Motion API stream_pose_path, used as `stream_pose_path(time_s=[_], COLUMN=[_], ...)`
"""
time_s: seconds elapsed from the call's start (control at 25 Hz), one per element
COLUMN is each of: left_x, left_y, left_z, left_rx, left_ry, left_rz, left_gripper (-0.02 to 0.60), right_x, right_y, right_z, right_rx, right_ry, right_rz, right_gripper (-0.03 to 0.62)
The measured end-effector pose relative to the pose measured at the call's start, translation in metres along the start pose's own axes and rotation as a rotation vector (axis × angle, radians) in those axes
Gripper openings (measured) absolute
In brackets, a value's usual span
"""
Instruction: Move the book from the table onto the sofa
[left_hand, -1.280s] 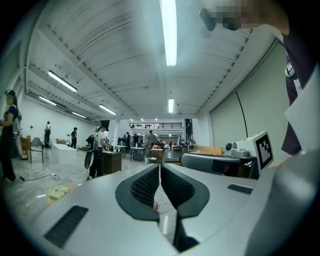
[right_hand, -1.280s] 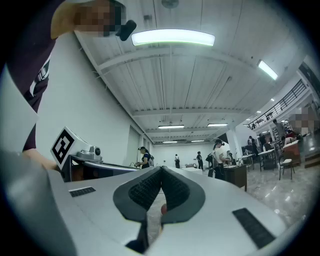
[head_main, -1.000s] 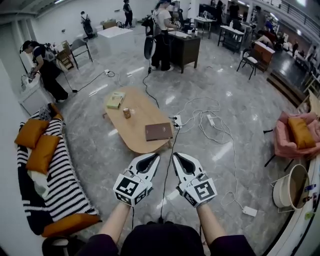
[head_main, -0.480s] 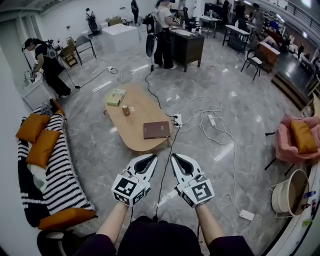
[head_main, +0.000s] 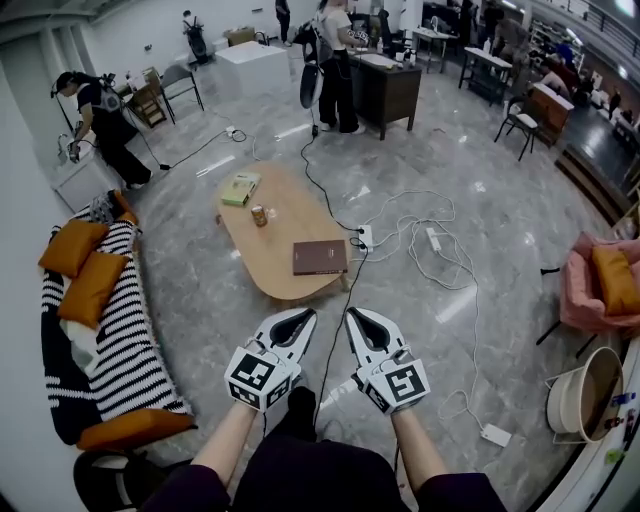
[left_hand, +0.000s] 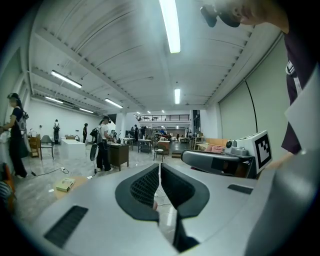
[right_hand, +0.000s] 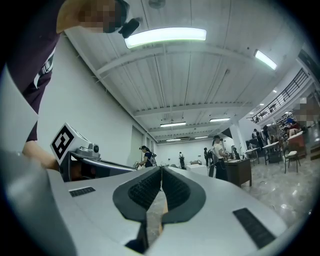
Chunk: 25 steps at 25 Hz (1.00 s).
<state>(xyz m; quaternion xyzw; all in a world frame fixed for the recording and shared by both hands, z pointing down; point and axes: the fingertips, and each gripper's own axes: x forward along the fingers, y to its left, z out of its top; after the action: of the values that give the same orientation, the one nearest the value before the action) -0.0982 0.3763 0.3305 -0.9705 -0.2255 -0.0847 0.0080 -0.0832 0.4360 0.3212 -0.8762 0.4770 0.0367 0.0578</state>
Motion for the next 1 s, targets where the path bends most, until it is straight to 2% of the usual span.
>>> stream_pose_path(time_s=[0.44, 0.76, 1.0], left_x=[0.039, 0.075, 0.1], left_y=[0.054, 0.118, 0.172], left_z=[-0.01, -0.012, -0.016], left_rx=[-0.023, -0.05, -0.072], left_ry=[0.03, 0.042, 0.062], left_rz=[-0.016, -0.039, -0.068], left_gripper=[0.025, 0.025, 0.025], right_x=[0.051, 0.116, 0.168], right_y=[-0.033, -0.058, -0.074], right_z=[-0.023, -0.034, -0.05], right_rx=[0.053, 0.073, 0.077], right_ry=[0.027, 0.033, 0.089], right_rz=[-0.027, -0.051, -0.075], right_gripper=[0.023, 0.023, 0.023])
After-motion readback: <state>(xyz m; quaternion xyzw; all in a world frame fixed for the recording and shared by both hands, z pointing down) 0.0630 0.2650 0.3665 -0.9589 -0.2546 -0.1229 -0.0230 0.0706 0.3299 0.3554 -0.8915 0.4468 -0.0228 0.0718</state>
